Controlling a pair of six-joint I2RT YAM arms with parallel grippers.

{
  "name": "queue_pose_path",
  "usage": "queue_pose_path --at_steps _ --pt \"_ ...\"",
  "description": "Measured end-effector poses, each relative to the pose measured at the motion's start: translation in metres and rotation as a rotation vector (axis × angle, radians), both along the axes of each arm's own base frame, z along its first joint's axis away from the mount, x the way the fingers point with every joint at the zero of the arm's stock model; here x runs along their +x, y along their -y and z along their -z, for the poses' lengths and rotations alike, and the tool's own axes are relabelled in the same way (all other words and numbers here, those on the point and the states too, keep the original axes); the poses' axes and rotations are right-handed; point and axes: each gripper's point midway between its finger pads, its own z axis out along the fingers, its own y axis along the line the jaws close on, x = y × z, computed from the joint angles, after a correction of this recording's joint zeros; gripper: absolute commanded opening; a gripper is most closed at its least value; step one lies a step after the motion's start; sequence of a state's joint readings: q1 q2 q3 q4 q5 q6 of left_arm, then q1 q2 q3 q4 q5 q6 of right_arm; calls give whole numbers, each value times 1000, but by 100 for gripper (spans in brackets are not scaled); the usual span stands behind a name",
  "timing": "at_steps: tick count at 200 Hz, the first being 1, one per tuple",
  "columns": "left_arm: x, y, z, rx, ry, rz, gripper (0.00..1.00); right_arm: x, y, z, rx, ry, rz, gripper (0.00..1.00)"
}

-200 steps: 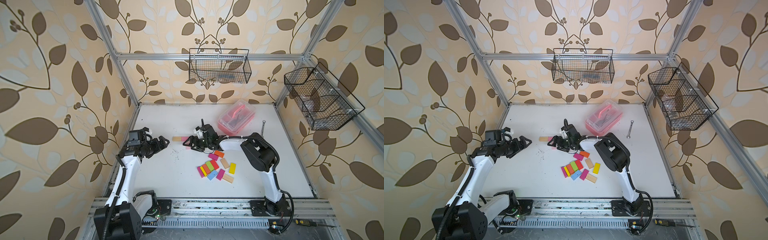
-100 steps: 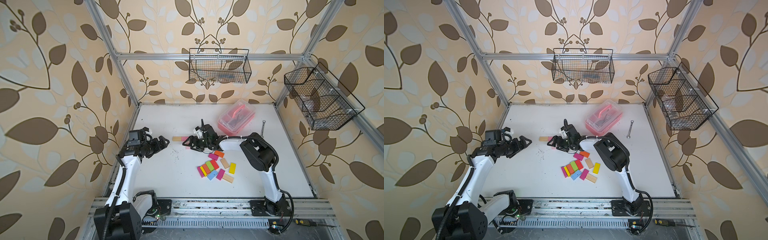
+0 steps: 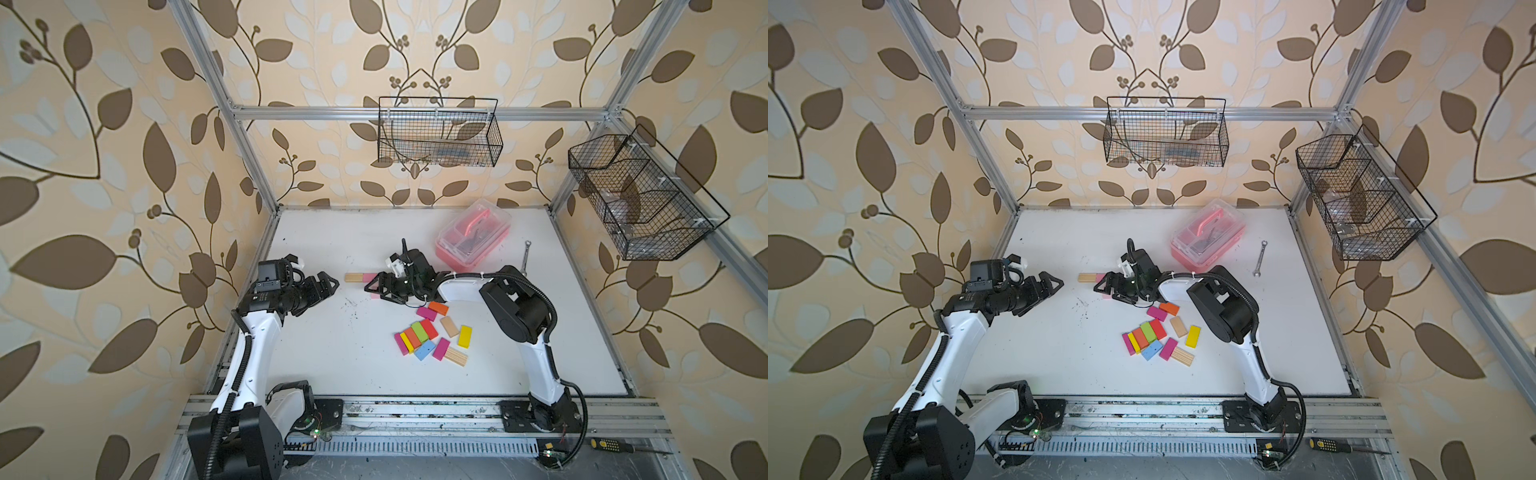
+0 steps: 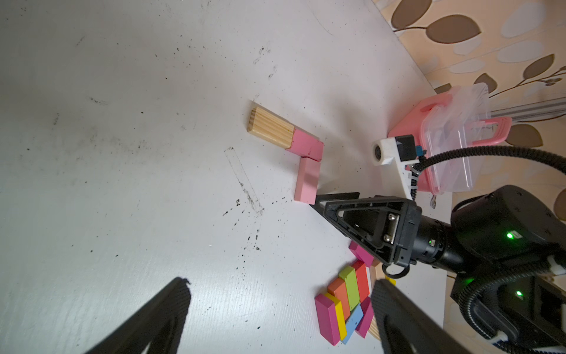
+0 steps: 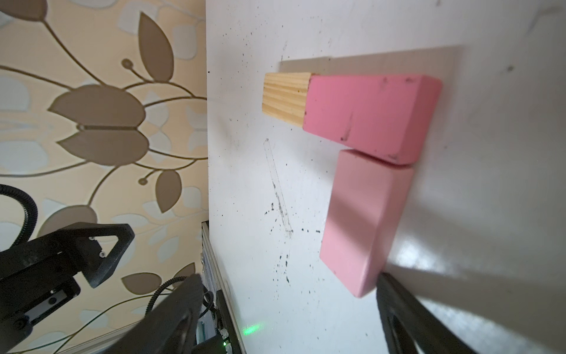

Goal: Assemble the number 7 with building blocks
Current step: Adjust the building block at the center of the board.

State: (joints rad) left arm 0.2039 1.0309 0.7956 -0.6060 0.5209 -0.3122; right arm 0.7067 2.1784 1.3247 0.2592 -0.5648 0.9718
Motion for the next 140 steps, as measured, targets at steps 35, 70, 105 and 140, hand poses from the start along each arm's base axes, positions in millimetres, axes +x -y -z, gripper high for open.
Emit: queue_pose_path --at_steps 35,70,105,140 --pt "0 0 0 0 0 0 96 0 -1 0 4 0 1 90" --pt "0 0 0 0 0 0 96 1 -1 0 4 0 2 90" --pt "0 2 -1 -1 5 12 97 5 3 -1 -1 10 11 90" --pt "0 18 -4 -20 29 84 95 16 26 -20 -42 61 42 90"
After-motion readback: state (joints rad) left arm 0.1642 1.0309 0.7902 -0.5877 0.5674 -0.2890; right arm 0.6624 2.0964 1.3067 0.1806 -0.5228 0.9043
